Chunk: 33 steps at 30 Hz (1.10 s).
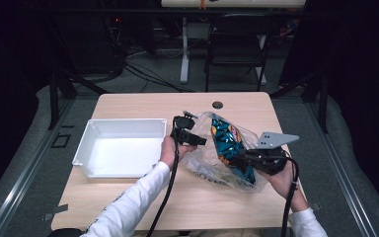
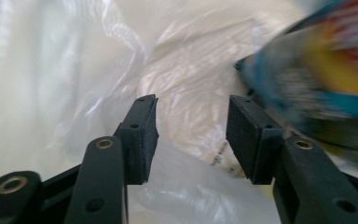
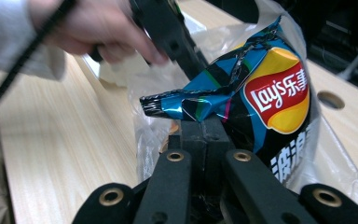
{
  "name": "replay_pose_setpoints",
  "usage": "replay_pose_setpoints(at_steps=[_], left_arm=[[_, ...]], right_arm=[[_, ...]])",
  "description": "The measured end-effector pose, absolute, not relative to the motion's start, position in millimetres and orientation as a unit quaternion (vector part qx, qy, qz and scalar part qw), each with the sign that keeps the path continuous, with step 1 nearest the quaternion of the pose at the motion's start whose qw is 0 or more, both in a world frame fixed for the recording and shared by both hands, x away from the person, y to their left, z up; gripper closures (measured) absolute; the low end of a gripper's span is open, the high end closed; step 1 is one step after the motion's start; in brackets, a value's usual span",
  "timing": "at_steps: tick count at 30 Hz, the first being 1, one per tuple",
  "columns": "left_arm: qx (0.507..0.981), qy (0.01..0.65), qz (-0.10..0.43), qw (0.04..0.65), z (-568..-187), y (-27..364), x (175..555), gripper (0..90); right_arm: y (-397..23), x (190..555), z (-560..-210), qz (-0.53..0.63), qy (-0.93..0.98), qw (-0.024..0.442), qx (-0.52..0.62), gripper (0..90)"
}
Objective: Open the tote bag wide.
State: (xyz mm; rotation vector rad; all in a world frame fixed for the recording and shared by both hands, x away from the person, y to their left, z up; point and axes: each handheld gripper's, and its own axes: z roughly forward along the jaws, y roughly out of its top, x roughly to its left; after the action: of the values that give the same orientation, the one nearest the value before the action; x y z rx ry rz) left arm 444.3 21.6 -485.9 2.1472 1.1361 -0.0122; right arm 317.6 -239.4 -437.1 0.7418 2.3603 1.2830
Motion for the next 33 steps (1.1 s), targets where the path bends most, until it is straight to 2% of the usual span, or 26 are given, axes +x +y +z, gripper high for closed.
replay_pose_setpoints(at_steps=[10, 15, 20, 28, 33], left_arm=[[0.811, 0.426, -0.013, 0.4, -445.6, 26.2, 421.0, 43.3], [0.814, 0.412, -0.02, 0.409, -436.1, 19.4, 414.3, 41.8], [0.803, 0.426, -0.031, 0.416, -436.1, 17.5, 421.1, 42.0], [0.797, 0.438, -0.046, 0.413, -441.7, 12.1, 428.5, 43.6], [0.799, 0.437, -0.059, 0.41, -445.4, 11.0, 431.1, 54.7]], right_arm=[[-207.3, 324.0, -453.2, 0.413, 0.845, 0.195, 0.278, 90.0], [-190.9, 325.9, -457.5, 0.402, 0.845, 0.206, 0.286, 90.0], [-181.7, 326.9, -459.6, 0.396, 0.845, 0.211, 0.29, 90.0], [-172.7, 327.5, -463.5, 0.395, 0.839, 0.234, 0.292, 90.0], [-170.9, 328.6, -465.9, 0.392, 0.838, 0.237, 0.295, 90.0]])
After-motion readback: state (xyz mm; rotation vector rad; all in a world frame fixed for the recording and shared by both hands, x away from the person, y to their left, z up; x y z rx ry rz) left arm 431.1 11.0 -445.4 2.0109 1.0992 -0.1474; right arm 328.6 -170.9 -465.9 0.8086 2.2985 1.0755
